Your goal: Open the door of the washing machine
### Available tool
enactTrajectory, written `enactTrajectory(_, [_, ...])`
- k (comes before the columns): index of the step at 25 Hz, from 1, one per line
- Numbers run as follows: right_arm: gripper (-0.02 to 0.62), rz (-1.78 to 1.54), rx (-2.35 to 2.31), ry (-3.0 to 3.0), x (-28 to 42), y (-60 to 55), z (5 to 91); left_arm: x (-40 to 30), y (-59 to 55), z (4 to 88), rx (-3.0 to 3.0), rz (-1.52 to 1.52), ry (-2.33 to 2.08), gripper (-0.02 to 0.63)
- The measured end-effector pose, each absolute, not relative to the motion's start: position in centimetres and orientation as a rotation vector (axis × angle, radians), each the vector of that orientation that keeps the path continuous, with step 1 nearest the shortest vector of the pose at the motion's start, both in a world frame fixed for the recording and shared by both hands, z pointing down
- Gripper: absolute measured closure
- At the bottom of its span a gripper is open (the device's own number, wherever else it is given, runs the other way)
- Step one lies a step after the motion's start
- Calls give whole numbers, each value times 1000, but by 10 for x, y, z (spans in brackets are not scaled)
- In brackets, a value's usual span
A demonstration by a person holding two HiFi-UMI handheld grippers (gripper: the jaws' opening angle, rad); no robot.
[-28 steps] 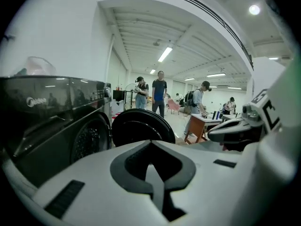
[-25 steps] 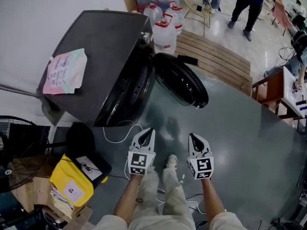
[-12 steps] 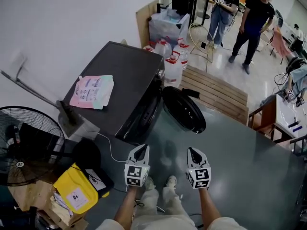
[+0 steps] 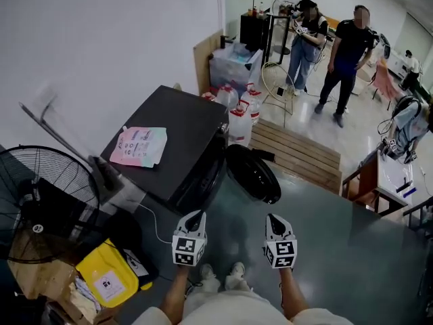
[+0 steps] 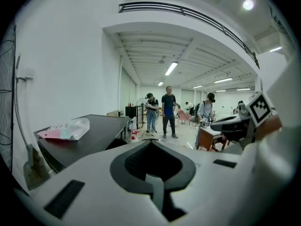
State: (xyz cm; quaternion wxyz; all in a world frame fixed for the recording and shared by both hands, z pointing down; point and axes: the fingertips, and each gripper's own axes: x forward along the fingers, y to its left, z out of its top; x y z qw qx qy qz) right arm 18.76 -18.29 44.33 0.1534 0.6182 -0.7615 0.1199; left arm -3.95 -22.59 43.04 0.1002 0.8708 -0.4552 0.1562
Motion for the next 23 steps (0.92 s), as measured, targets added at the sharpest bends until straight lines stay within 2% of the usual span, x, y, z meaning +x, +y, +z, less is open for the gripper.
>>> enactTrajectory(7, [597,311,1786,-2175,199,-168,428,-48,-217,406,2578,435,-1398,598])
enactTrajectory(23, [597,293,1762,-2192,202,-147,424,-58,-190,408,2530,425,-1452,598])
